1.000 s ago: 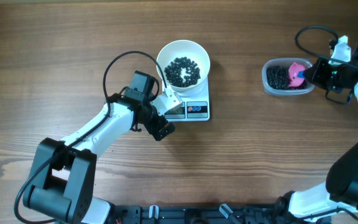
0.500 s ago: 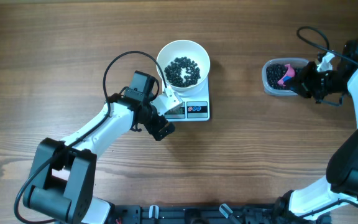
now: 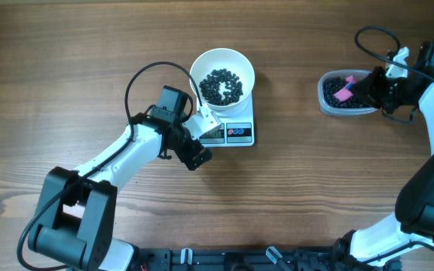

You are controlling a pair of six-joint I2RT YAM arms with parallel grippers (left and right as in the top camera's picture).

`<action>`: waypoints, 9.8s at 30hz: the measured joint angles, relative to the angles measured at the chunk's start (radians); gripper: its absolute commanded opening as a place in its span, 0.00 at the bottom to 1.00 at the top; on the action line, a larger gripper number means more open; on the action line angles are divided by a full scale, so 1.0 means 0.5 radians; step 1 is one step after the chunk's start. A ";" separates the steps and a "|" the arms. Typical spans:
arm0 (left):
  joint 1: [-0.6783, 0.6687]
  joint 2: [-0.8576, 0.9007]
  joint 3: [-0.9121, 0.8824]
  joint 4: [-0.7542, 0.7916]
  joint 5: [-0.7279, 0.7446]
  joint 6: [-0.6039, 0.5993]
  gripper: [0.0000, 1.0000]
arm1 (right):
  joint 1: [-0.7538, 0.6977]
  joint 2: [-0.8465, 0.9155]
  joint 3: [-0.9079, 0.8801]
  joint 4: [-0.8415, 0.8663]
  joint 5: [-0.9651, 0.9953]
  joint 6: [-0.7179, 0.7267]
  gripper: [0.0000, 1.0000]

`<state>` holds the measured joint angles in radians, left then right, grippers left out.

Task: Scoop item into bowl and weigh 150g on scale
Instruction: 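Return the scoop with the right gripper into the bean tub and scoop, then carry the scoop over the bowl and pour beans with the right gripper, then move the scoop back to the bean tub and scoop beans, right gripper, then lift the filled scoop with the right gripper toward the white bowl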

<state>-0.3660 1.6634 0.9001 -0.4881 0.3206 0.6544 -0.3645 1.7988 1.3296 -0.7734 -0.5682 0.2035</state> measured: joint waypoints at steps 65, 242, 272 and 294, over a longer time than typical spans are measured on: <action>0.000 0.001 0.000 0.000 0.000 0.000 1.00 | 0.742 0.034 -0.022 1.160 -1.160 0.236 0.04; 0.000 0.002 0.000 0.000 0.000 0.014 1.00 | 0.388 0.664 1.371 -1.327 0.703 -1.172 0.04; 0.000 0.002 0.000 0.000 0.000 0.014 1.00 | -0.197 0.668 1.354 -1.453 -0.145 -1.243 0.04; 0.000 0.002 0.000 0.000 0.001 0.014 1.00 | 0.802 0.671 1.444 -0.931 -0.665 -0.948 0.04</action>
<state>-0.3660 1.6642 0.9001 -0.4881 0.3210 0.6613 0.0364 2.1342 2.0514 -1.2388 -0.9009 -0.2707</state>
